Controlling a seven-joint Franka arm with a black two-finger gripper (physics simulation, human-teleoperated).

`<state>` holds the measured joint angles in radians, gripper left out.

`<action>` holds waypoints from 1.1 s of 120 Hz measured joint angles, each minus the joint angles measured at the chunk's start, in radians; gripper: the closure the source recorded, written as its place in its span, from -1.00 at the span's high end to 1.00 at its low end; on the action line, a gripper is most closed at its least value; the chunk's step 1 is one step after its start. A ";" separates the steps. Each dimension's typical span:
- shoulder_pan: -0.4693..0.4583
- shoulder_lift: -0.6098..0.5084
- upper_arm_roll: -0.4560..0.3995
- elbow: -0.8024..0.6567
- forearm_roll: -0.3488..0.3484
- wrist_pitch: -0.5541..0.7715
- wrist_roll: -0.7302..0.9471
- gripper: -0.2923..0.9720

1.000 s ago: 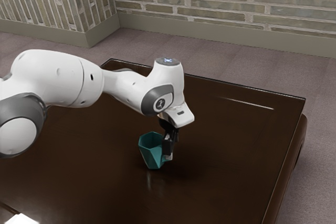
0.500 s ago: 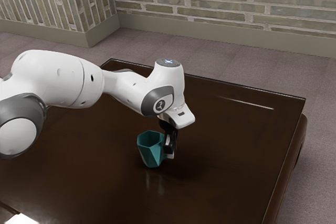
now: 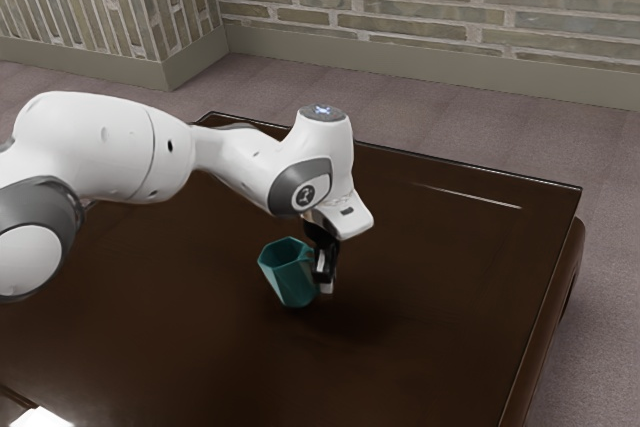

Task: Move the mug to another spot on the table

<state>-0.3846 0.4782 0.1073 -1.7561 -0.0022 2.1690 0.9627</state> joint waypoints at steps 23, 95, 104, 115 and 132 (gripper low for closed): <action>-0.003 -0.005 0.000 0.005 0.067 -0.031 -0.010 -0.59; 0.009 -0.007 0.036 0.016 0.407 -0.111 -0.051 -0.64; 0.021 -0.001 0.036 0.016 0.431 -0.112 -0.054 -0.64; 0.030 0.010 0.035 0.016 0.449 -0.111 -0.057 -0.64; 0.030 0.033 0.035 0.028 0.460 -0.108 -0.062 -0.65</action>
<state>-0.3549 0.5114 0.1423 -1.7277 0.4575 2.0610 0.9009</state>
